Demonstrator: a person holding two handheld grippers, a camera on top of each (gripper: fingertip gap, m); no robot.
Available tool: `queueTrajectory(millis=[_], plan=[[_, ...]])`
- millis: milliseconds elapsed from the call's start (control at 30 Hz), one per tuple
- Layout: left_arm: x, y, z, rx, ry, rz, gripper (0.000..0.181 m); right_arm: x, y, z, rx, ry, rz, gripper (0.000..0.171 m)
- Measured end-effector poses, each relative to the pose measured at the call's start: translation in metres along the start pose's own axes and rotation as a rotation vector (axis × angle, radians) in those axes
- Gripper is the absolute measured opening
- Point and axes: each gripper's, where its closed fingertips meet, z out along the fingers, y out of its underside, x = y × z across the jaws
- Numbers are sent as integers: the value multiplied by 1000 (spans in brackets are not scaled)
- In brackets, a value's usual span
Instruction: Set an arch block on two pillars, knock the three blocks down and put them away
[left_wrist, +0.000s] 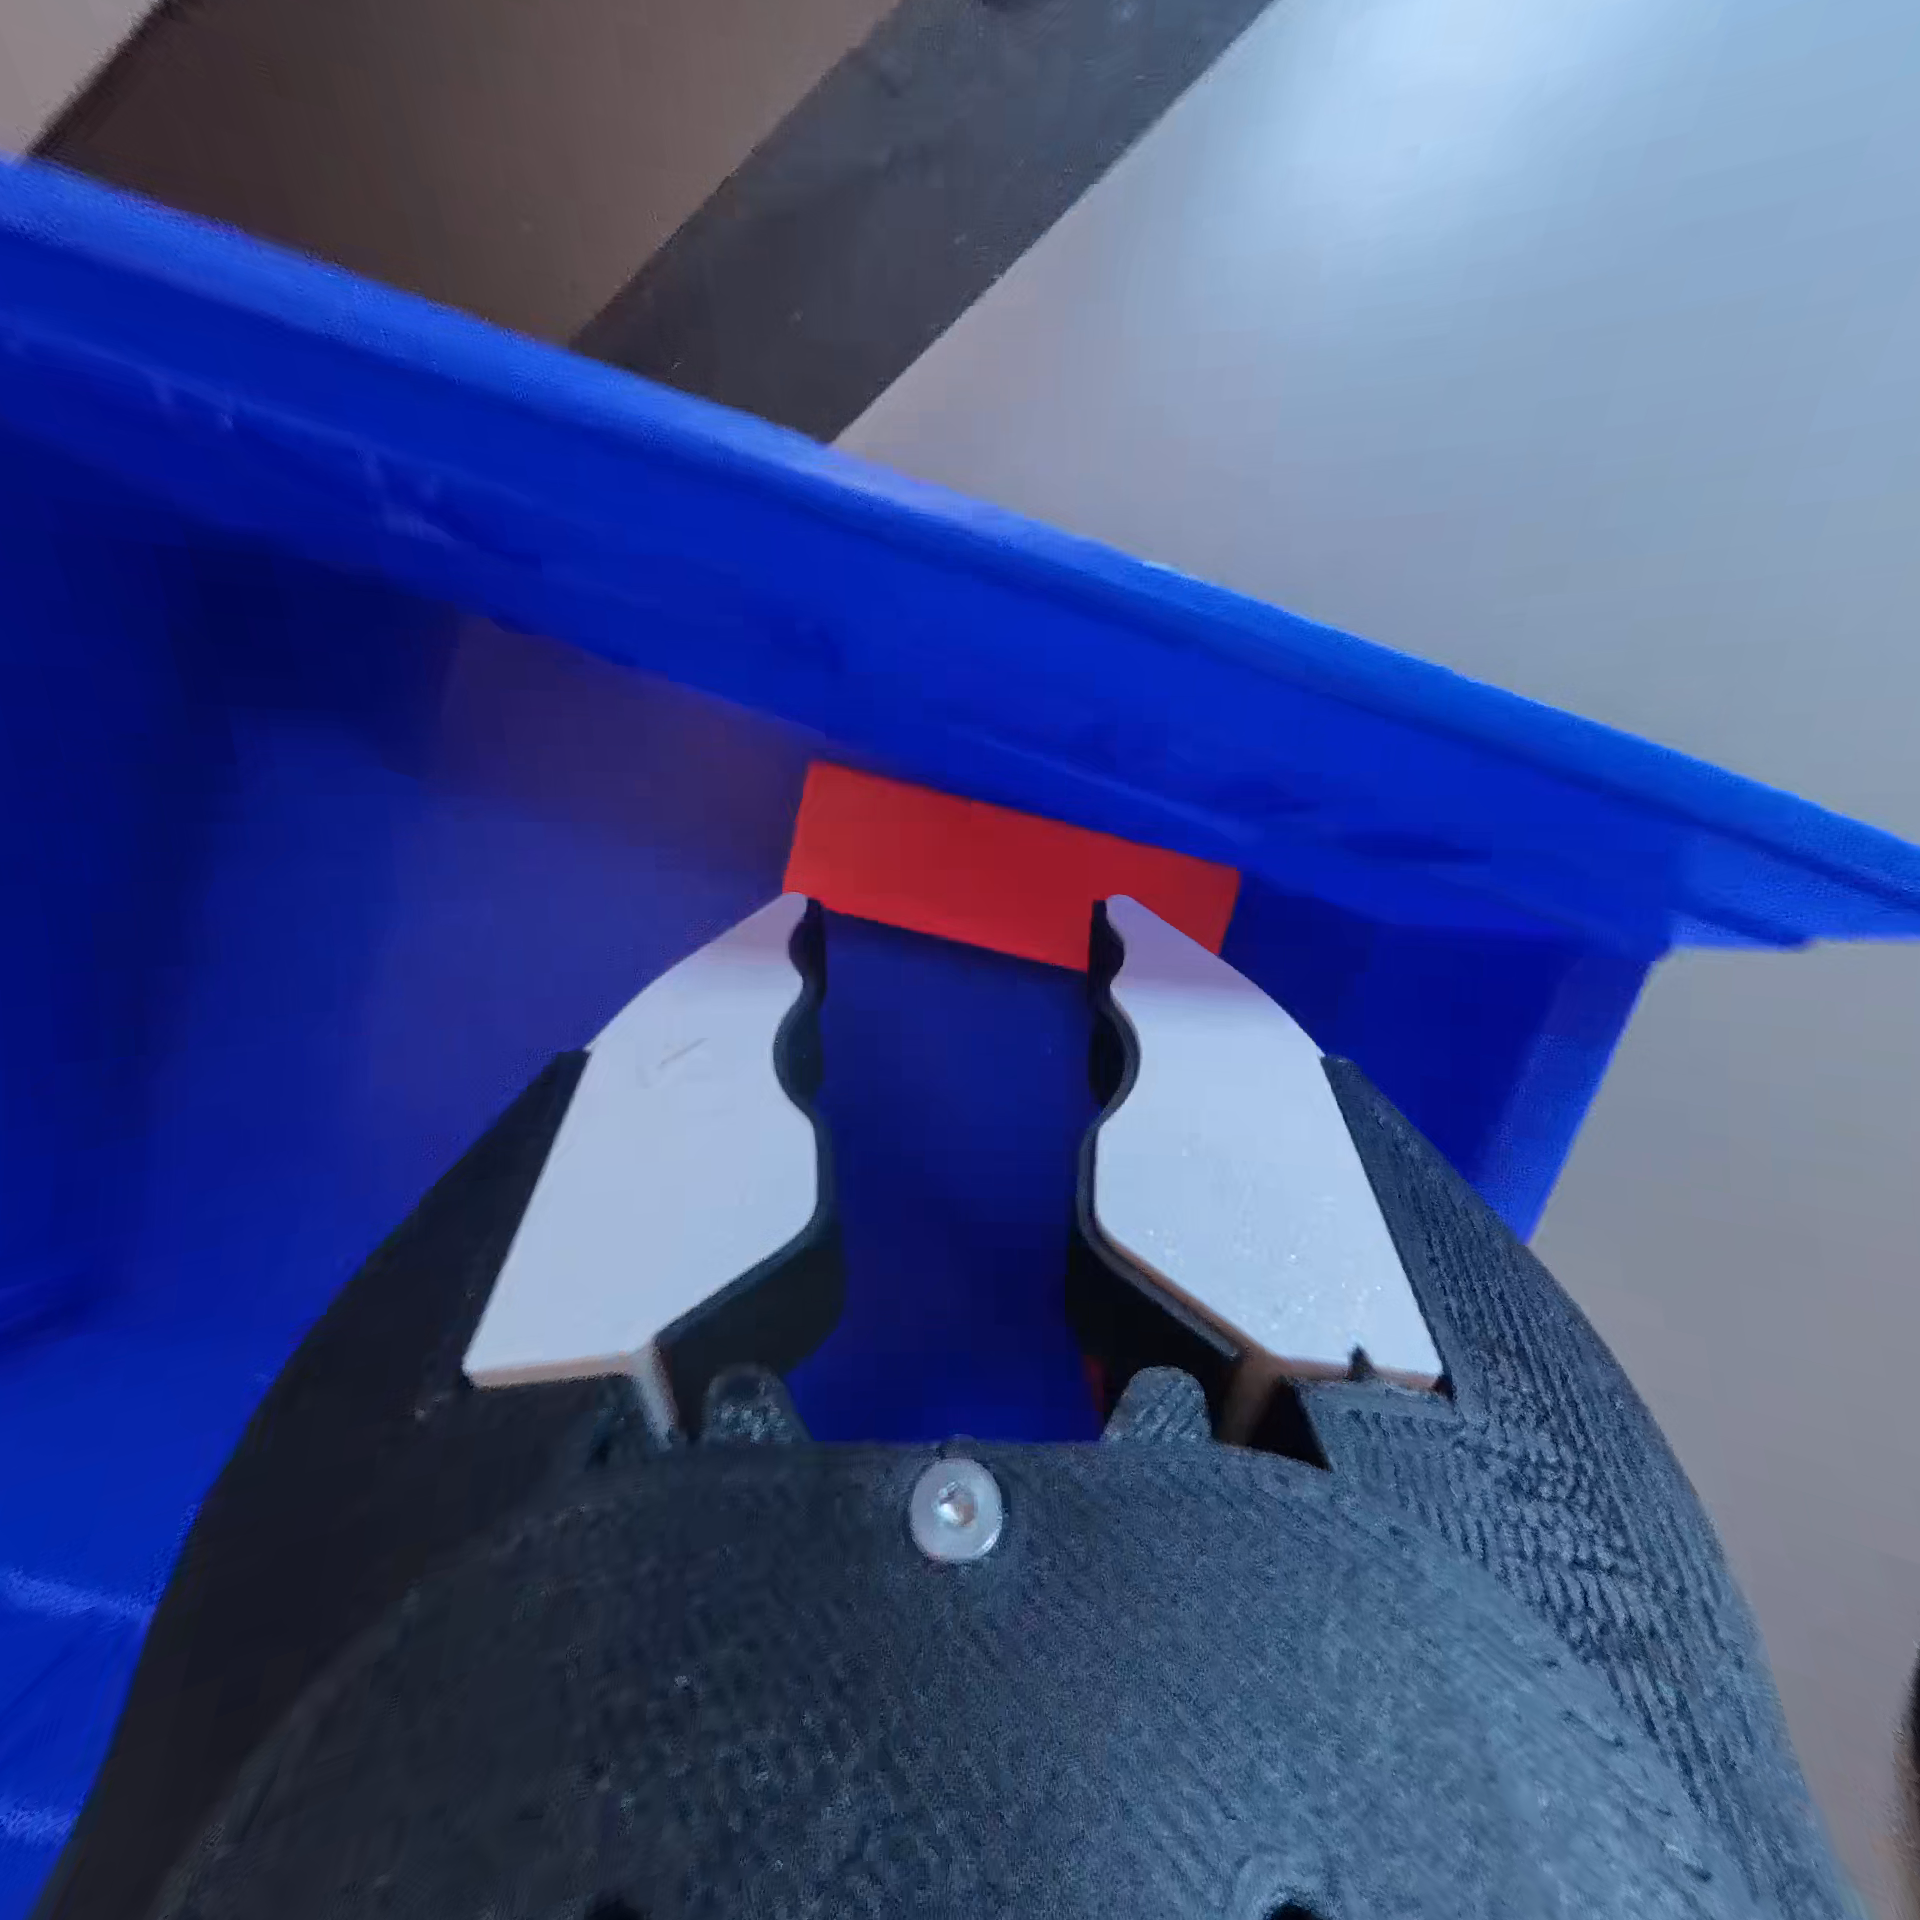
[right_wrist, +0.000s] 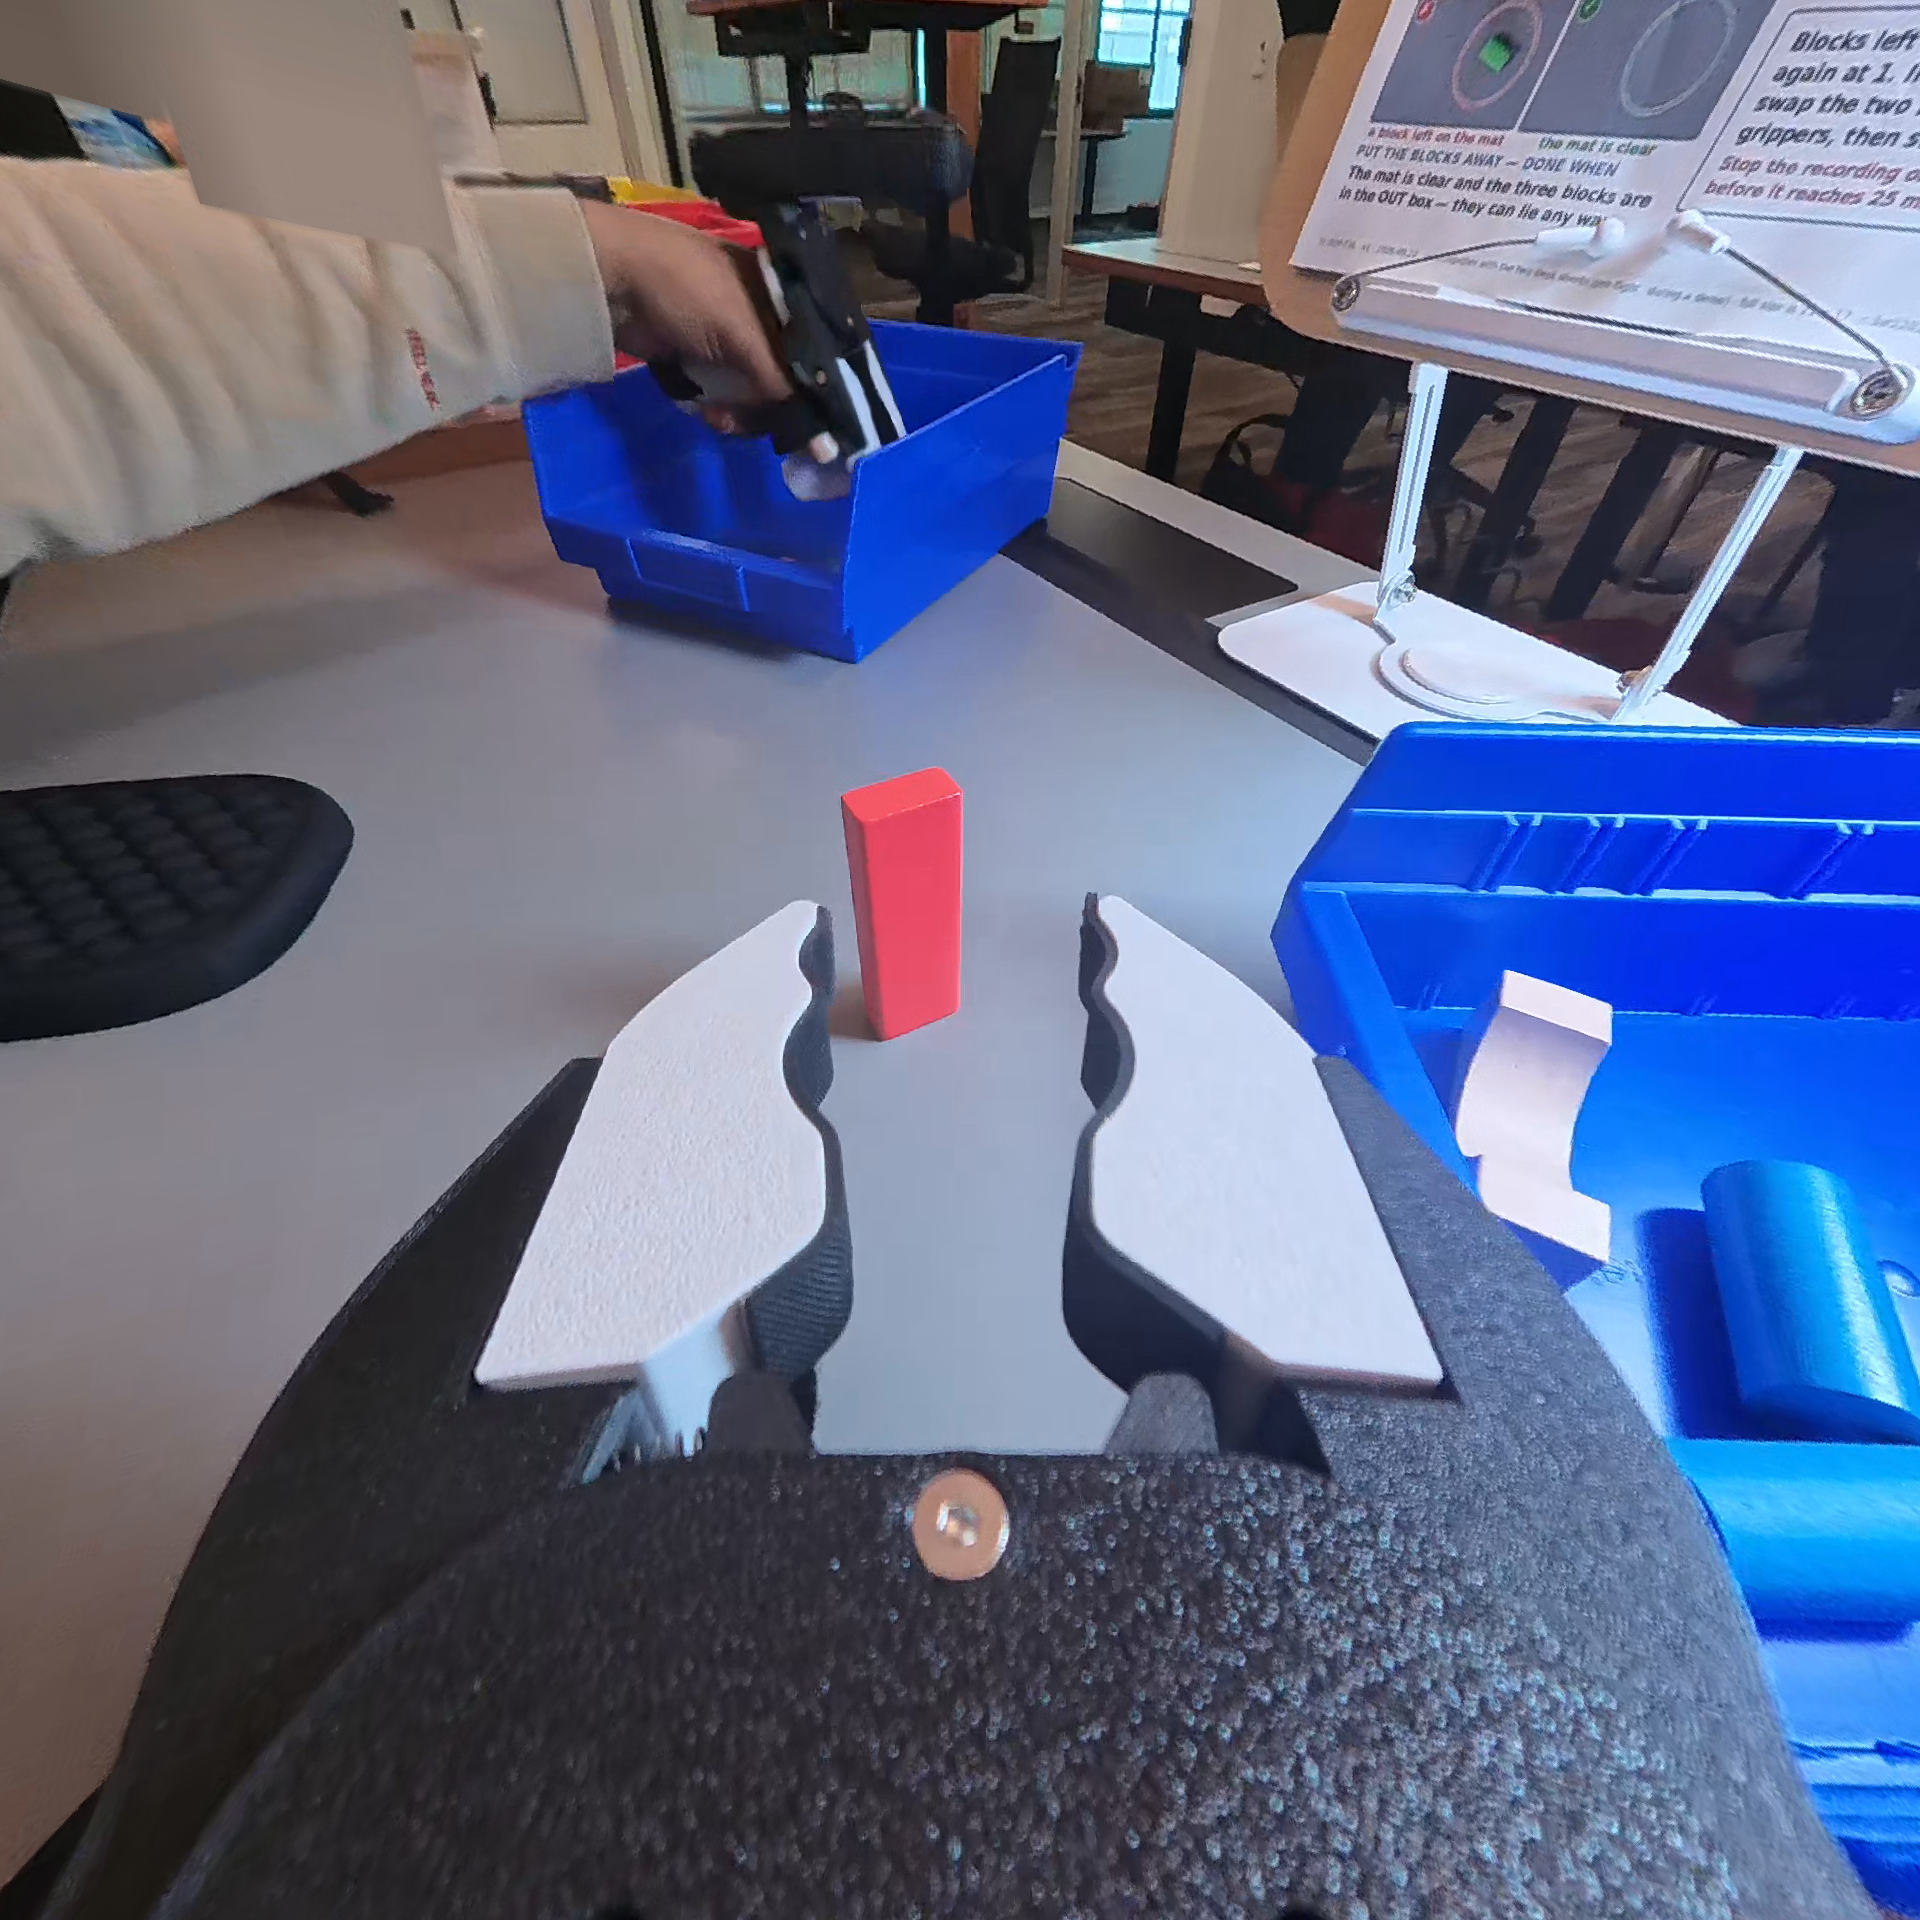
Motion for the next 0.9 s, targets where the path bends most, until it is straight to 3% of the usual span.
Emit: queueTrajectory(millis=[33, 133, 300, 467, 600, 767, 900], plan=[[-3, 0, 5, 5, 21, -66, 52, 0, 1, 0, -4, 0, -3, 45], [-5, -2, 18, 21, 113, -320, 62, -1, 2, 1, -12, -1, -5, 45], [-16, -3, 28, 12, 22, -397, 60, -2, 7, 4, -37, 2, -10, 44], [-17, 7, 19, -101, -84, -247, 56, -3, 8, 4, -52, 16, -36, 43], [-41, 24, 0, -245, -288, -54, 46, -4, 8, 4, -56, 17, -38, 43], [-39, 29, -9, -218, -241, -218, 54, -3, 9, 4, -61, 19, -34, 43], [-21, 45, -6, -253, -58, -301, 58, -4, 10, 5, -65, 17, -36, 43]])
